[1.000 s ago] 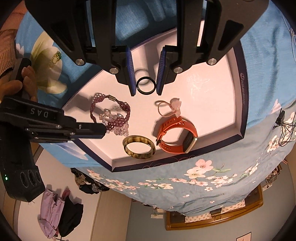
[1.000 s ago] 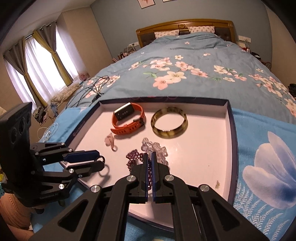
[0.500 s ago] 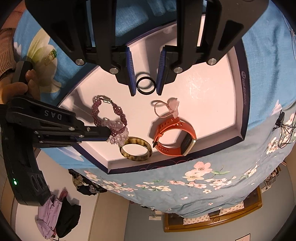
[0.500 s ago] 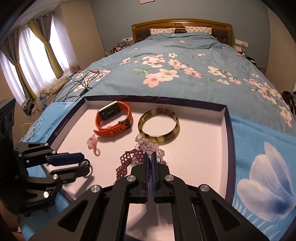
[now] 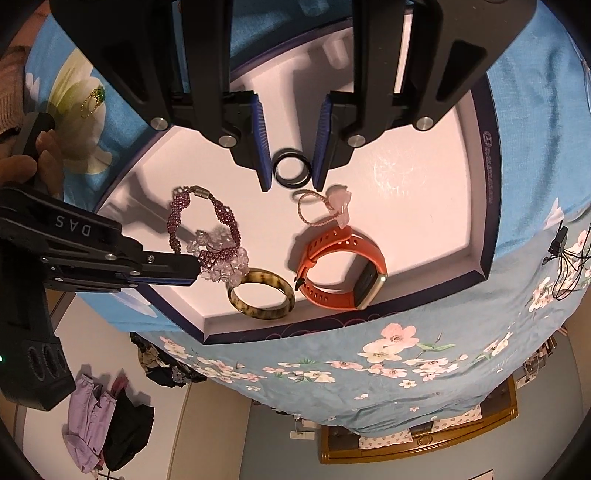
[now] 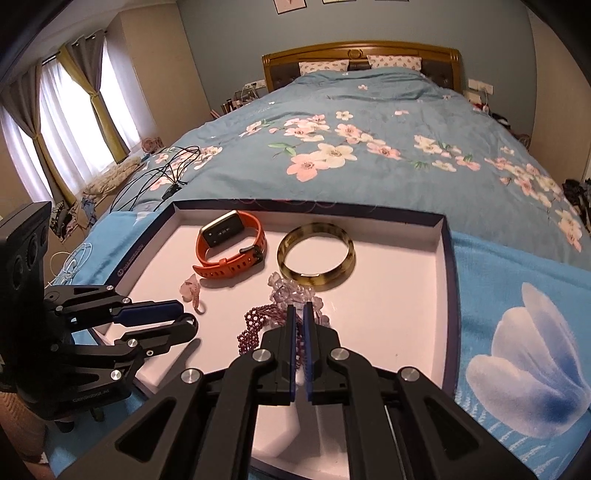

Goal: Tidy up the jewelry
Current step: 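Open both tools to release the ring and necklace inside the box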

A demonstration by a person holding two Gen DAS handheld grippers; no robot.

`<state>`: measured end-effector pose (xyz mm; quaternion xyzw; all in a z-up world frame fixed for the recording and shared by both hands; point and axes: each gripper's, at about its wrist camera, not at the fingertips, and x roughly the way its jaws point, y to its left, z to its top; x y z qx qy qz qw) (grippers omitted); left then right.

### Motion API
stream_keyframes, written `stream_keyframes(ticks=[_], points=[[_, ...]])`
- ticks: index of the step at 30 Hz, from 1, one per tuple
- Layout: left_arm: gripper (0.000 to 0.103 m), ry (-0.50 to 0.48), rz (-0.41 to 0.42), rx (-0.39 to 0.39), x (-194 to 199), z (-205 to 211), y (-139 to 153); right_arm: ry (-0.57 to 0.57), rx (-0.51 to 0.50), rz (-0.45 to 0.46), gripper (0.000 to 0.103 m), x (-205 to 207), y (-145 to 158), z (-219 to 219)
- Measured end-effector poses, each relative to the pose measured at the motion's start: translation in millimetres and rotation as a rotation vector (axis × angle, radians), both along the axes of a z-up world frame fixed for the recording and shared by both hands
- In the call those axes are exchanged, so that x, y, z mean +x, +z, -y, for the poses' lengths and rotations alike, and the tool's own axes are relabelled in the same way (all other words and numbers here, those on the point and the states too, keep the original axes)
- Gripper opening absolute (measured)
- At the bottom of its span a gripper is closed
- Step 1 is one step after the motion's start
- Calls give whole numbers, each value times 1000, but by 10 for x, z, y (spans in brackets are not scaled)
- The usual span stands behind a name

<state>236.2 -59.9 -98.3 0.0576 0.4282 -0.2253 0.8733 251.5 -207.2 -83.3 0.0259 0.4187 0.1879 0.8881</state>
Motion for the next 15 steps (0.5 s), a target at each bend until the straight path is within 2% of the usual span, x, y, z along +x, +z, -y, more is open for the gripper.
stream_keyframes(ticks=[1, 3, 4, 8, 11, 12, 15], points=[[25, 1, 2, 0, -3, 3, 3, -5, -2, -1, 5, 2, -4, 3], [35, 5, 6, 1, -11, 4, 10, -22, -2, 8, 10, -15, 13, 21], [37, 9, 10, -2, -17, 4, 22, -25, 1, 9, 13, -19, 21, 28], [46, 18, 39, -27, -69, -37, 134, -32, 19, 25, 13, -68, 94, 78], [46, 22, 77, -37, -158, -82, 255, -33, 28, 38, 16, -123, 146, 101], [47, 24, 94, -38, -204, -98, 304, -30, 34, 45, 20, -157, 174, 110], [57, 33, 132, -52, -343, -163, 429, -21, 50, 67, 23, -283, 249, 135]])
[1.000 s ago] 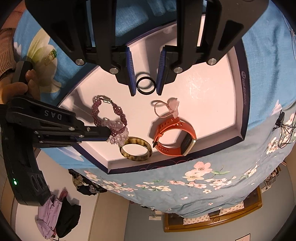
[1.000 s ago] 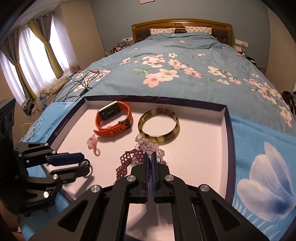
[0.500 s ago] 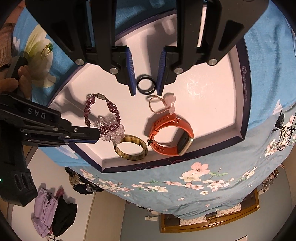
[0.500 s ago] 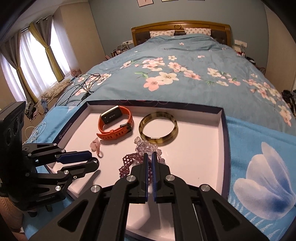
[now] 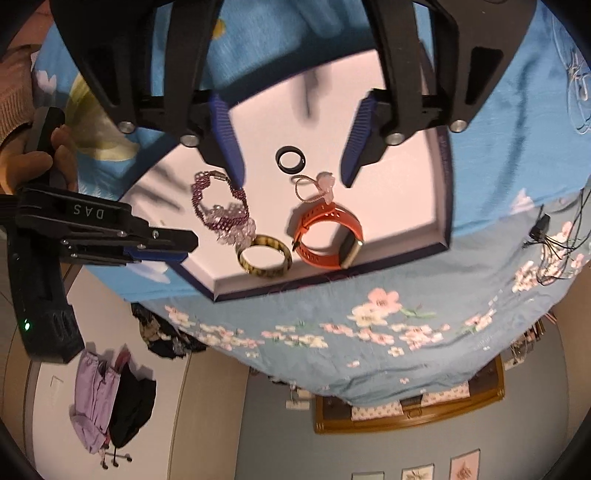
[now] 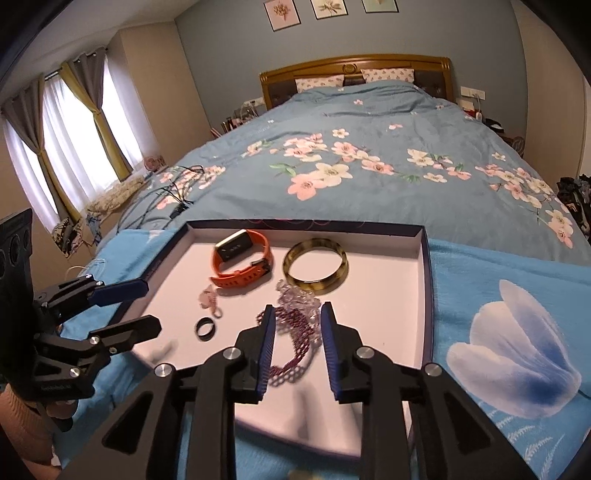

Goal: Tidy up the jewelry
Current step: 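Open both tools to release the ring and necklace inside the box, then move both tools back over the remaining rings on the bed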

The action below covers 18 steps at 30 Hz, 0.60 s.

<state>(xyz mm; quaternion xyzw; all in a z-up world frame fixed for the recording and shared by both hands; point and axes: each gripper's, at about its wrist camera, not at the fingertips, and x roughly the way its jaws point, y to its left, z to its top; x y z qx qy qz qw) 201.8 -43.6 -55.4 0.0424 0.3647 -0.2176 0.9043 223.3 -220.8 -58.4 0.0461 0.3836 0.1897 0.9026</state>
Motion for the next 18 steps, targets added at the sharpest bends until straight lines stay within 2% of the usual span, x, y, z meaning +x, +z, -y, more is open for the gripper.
stream_keyframes(ticks=[2, 4, 5, 10, 18], points=[[57, 3, 18, -3, -95, -45, 62, 9, 9, 10, 24, -95, 47, 13], [57, 7, 34, -7, -219, -94, 115, 25, 8, 24, 32, -224, 90, 19], [57, 9, 40, -8, -266, -125, 135, 33, 5, 33, 33, -290, 109, 20], [59, 11, 72, -14, -550, -274, 217, 58, -1, 50, 34, -573, 161, 60], [59, 20, 88, 1, -902, -332, 192, 58, -11, 54, 37, -886, 101, 74]])
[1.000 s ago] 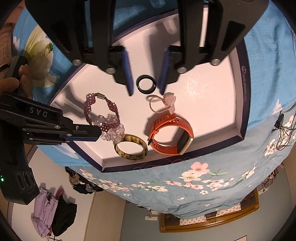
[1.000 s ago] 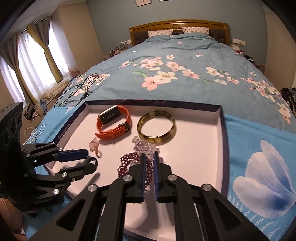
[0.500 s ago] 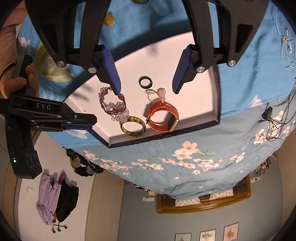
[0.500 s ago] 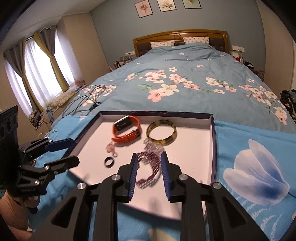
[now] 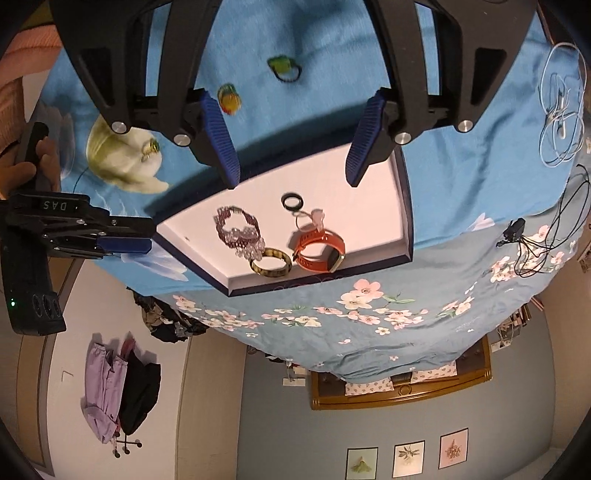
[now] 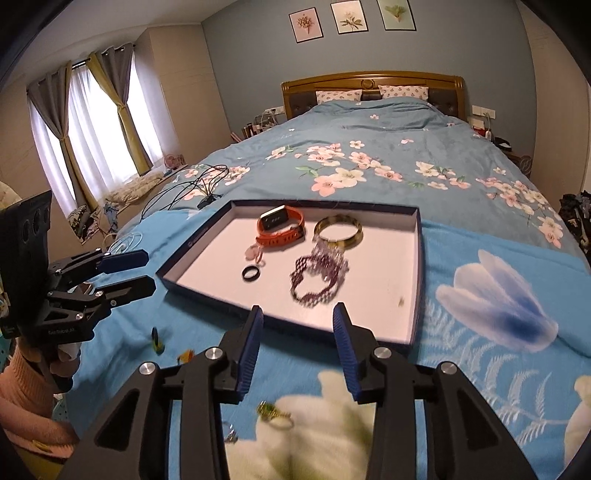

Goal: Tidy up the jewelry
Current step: 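Move both tools back over the remaining rings on the bed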

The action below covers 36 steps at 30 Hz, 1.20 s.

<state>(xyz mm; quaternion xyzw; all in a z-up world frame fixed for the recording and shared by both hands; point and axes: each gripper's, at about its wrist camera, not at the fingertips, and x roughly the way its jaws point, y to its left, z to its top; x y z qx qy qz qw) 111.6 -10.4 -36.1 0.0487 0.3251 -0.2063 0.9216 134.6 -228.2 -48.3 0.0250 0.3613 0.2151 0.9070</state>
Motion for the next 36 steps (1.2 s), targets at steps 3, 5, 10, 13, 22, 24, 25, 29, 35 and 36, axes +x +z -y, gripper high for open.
stream_keyframes(ticks=[3, 5, 10, 13, 22, 24, 25, 29, 35, 36], points=[[60, 10, 7, 9, -107, -3, -28, 3, -12, -9, 38, -96, -66, -23], [60, 8, 4, 2, -148, -12, -47, 5, -12, -16, 39, -154, -98, -24], [60, -8, 5, 26, -303, 38, -119, 6, -10, -51, 39, -253, -208, 2], [60, -40, -8, 14, -402, 90, -185, 7, -12, -79, 39, -298, -302, 3], [58, -98, -52, 33, -476, 270, -356, 20, -1, -109, 39, -365, -418, -47], [58, -107, -62, 30, -469, 311, -369, 22, -4, -114, 39, -362, -430, -60], [58, -112, -73, 33, -451, 340, -387, 22, -4, -114, 39, -367, -427, -68], [54, -118, -113, 42, -360, 420, -462, 28, -14, -130, 39, -341, -460, -95], [51, -115, -174, 18, -229, 445, -544, 35, -29, -146, 39, -317, -491, -145], [50, -114, -181, 16, -211, 442, -552, 37, -30, -149, 39, -308, -490, -149]])
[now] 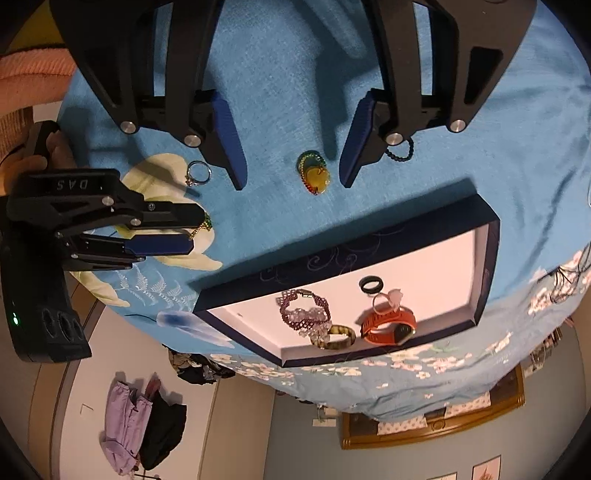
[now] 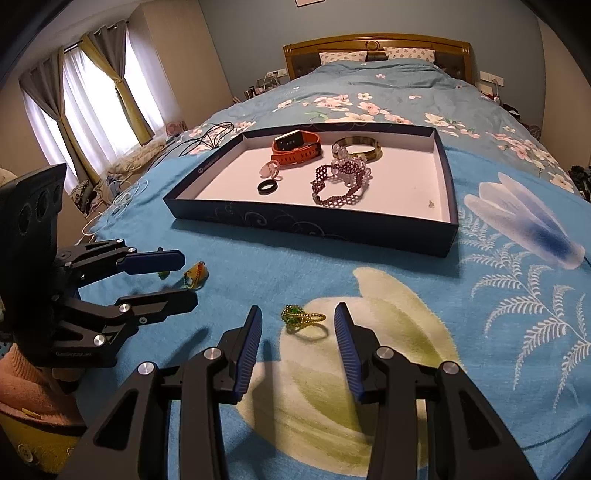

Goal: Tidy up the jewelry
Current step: 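Grasp the yellow ring with the left tool while the right tool grasps the green gem ring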

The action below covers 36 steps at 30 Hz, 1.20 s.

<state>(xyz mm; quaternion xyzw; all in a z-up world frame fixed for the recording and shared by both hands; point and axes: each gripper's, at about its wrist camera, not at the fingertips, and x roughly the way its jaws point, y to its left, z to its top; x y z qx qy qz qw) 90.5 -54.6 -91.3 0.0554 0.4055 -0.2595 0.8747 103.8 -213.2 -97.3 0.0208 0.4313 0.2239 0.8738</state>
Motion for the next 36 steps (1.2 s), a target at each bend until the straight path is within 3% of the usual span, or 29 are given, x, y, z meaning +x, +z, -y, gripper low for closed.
stream_keyframes(ticks=[10, 17, 27, 36], points=[[46, 20, -65, -17, 152, -26, -105, 6, -1, -14, 37, 24, -15, -18], [29, 45, -62, -5, 173, -35, -103, -3, -8, -15, 30, 36, -24, -10], [25, 55, -60, -2, 174, -58, -104, -2, -12, -14, 19, 31, -27, 9], [18, 62, -48, 14, 162, -46, -98, 0, -10, -5, 16, 9, -3, 10]])
